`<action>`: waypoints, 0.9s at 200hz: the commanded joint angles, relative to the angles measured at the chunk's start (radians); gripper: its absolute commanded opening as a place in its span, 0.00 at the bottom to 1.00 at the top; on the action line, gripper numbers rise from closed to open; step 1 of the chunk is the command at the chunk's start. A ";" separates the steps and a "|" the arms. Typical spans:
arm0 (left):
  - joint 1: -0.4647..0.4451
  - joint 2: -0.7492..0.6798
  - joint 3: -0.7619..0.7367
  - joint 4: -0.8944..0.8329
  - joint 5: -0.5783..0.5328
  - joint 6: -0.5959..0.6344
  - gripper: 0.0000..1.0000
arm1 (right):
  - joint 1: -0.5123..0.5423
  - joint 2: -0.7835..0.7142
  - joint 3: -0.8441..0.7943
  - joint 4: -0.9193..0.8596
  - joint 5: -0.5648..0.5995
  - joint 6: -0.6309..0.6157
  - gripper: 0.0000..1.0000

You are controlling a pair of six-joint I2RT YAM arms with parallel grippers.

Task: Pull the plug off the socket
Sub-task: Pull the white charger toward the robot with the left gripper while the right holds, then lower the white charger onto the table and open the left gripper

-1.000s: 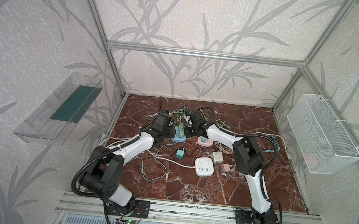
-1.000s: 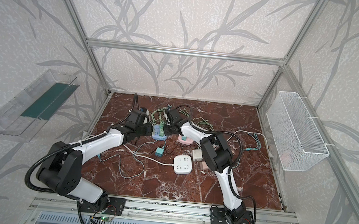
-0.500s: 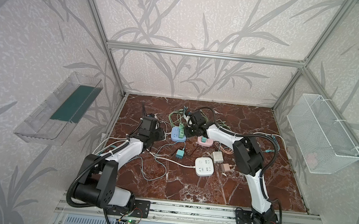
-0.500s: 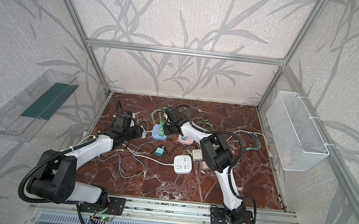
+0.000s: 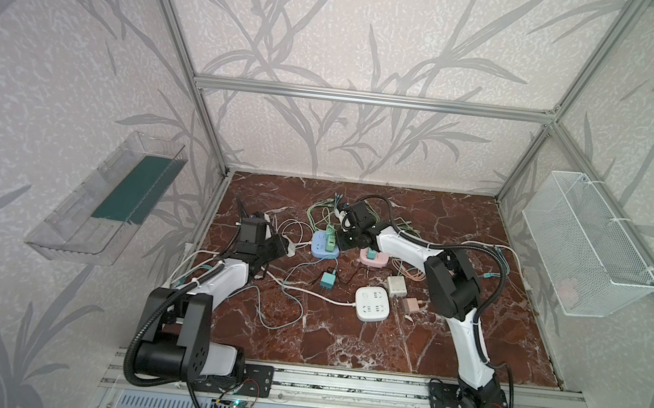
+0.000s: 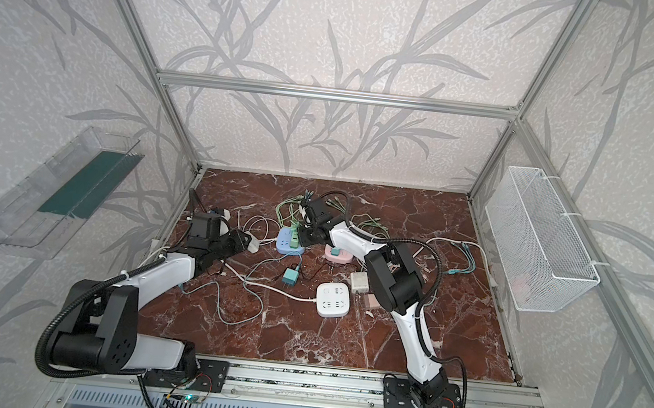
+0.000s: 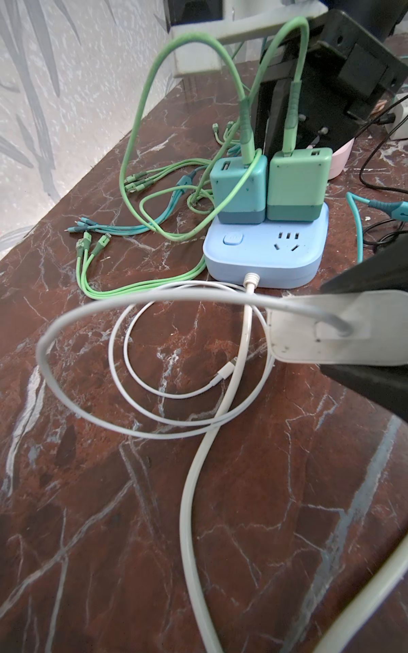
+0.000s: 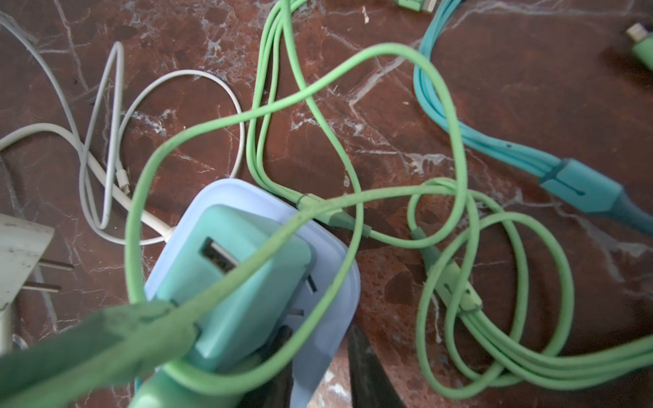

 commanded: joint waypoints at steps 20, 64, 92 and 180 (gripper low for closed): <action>0.029 0.037 -0.017 0.109 0.104 -0.045 0.31 | -0.005 0.043 -0.049 -0.146 0.013 -0.021 0.28; 0.052 0.091 -0.031 0.163 0.163 -0.069 0.31 | -0.004 0.041 -0.049 -0.148 0.017 -0.022 0.28; 0.059 0.125 -0.031 0.164 0.186 -0.069 0.31 | -0.003 0.037 -0.050 -0.149 0.017 -0.024 0.29; 0.068 0.176 -0.056 0.193 0.213 -0.077 0.33 | -0.005 0.025 -0.049 -0.153 0.019 -0.029 0.30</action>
